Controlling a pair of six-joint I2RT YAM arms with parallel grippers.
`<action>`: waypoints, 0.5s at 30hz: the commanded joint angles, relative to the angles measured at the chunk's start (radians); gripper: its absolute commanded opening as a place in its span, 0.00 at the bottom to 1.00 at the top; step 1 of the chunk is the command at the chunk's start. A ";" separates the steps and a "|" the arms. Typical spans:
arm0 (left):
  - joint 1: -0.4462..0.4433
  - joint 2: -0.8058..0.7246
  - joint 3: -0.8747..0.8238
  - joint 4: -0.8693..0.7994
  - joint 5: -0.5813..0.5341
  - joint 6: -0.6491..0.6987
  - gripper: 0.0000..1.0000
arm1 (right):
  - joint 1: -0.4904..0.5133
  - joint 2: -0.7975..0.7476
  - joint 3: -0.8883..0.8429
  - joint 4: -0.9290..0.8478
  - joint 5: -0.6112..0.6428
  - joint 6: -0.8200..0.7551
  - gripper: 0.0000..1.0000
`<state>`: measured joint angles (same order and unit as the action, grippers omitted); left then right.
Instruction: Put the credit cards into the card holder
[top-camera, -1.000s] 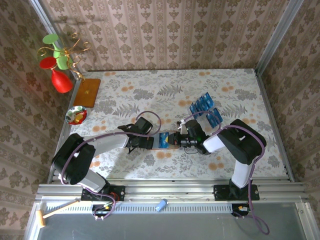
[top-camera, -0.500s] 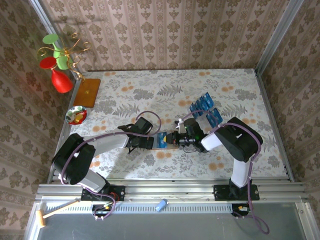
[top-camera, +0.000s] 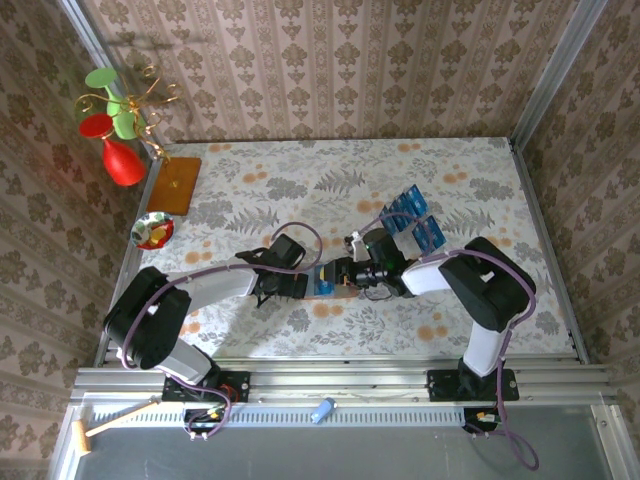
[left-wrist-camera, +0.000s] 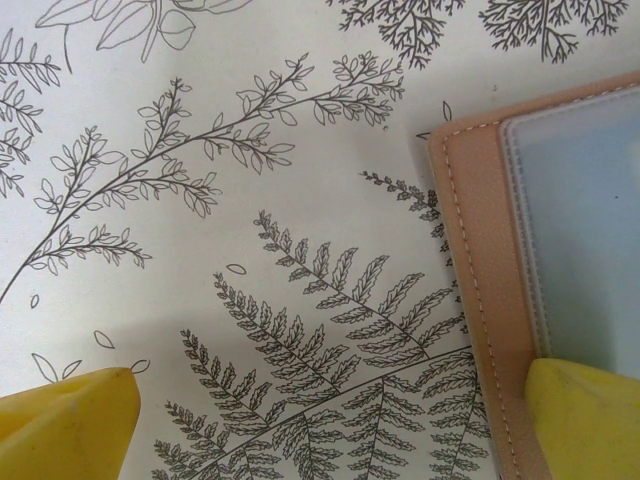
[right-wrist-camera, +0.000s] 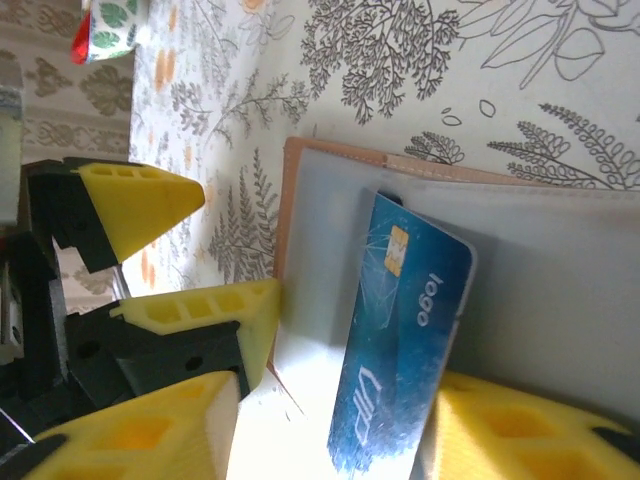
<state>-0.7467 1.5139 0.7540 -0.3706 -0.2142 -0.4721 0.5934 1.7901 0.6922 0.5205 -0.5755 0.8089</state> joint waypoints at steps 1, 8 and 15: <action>-0.009 0.002 -0.013 0.004 -0.007 -0.016 1.00 | -0.003 -0.027 0.031 -0.227 0.055 -0.058 0.61; 0.000 -0.015 -0.031 0.039 0.004 -0.019 1.00 | -0.002 -0.105 0.108 -0.404 0.101 -0.111 0.73; 0.017 -0.057 -0.046 0.063 0.027 -0.023 1.00 | -0.003 -0.181 0.159 -0.529 0.150 -0.134 0.76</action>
<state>-0.7418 1.4929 0.7204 -0.3161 -0.2028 -0.4789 0.5934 1.6520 0.8165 0.0975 -0.4755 0.7059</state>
